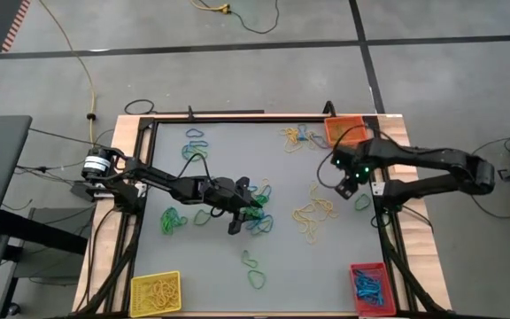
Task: Sort rubber bands into baskets
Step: Put the green rubber band into the orange bin, then put the blue rubber band into the red bin
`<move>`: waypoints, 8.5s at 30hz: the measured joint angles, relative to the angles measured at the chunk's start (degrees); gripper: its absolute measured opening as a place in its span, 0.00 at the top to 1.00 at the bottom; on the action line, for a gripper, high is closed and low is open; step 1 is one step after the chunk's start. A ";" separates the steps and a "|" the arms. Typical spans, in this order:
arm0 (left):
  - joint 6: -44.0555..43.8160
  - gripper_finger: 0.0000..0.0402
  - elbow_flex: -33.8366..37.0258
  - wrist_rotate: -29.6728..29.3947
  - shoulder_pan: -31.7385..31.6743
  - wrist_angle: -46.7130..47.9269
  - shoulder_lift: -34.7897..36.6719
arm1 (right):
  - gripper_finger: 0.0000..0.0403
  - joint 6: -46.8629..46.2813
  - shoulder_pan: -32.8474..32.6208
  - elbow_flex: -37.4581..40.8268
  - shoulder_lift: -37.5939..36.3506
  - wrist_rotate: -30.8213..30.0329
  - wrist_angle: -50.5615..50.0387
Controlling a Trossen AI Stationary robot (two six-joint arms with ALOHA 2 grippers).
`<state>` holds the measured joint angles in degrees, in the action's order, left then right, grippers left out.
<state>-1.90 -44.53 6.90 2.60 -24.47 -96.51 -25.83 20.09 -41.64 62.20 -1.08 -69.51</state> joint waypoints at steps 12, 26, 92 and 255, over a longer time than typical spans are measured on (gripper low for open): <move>0.87 0.56 0.00 -0.34 0.01 0.09 0.00 | 0.48 -11.24 -7.06 5.32 1.62 2.34 4.91; 0.87 0.56 0.02 -0.31 -0.01 0.52 -0.02 | 0.48 -30.34 -19.47 12.35 2.35 -1.53 13.16; 3.21 0.56 0.02 -0.27 0.01 -1.90 -0.07 | 0.95 15.99 -14.80 -2.08 38.91 3.06 -0.38; 3.05 0.56 -9.94 -9.19 -2.07 28.47 -5.99 | 0.46 12.84 -50.07 13.85 0.04 -30.32 71.97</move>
<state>1.15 -54.48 -2.28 0.53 4.00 -102.50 -12.99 -29.98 -27.79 62.24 -31.40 2.46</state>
